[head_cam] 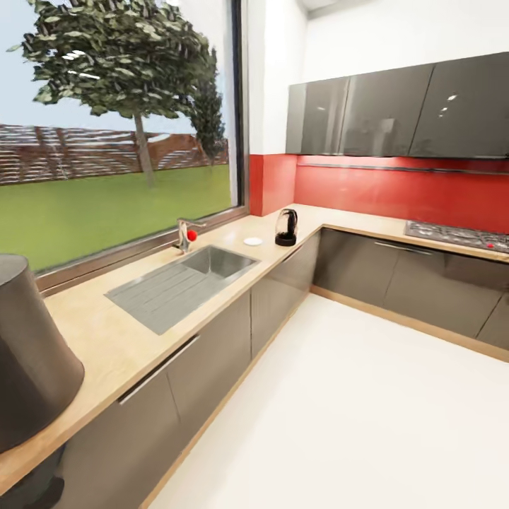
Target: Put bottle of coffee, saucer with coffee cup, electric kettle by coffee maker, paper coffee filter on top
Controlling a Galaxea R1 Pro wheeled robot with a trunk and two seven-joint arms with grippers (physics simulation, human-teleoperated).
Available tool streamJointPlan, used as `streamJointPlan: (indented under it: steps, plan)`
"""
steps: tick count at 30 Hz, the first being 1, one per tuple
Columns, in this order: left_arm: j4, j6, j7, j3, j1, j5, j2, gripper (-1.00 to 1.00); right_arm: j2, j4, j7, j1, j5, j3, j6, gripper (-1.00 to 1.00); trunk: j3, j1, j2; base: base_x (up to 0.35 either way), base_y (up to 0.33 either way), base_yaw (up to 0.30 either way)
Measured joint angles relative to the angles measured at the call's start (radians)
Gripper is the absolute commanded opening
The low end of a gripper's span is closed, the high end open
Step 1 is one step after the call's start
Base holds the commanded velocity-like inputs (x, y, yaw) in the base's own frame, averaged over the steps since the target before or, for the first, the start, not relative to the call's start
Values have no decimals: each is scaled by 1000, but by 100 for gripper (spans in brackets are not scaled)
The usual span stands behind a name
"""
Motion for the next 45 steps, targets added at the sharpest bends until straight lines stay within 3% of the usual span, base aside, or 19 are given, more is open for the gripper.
streamJointPlan:
  steps: [19,45]
  plan:
    - [-9,-3,1,0,-1,-2,-13,100,0,0,-1,0,1,1,0,100,0,0,0,335,-75,-259]
    - [-11,-7,0,0,0,0,-16,100,7,3,1,0,6,7,0,100,0,0,0,305,-174,-10]
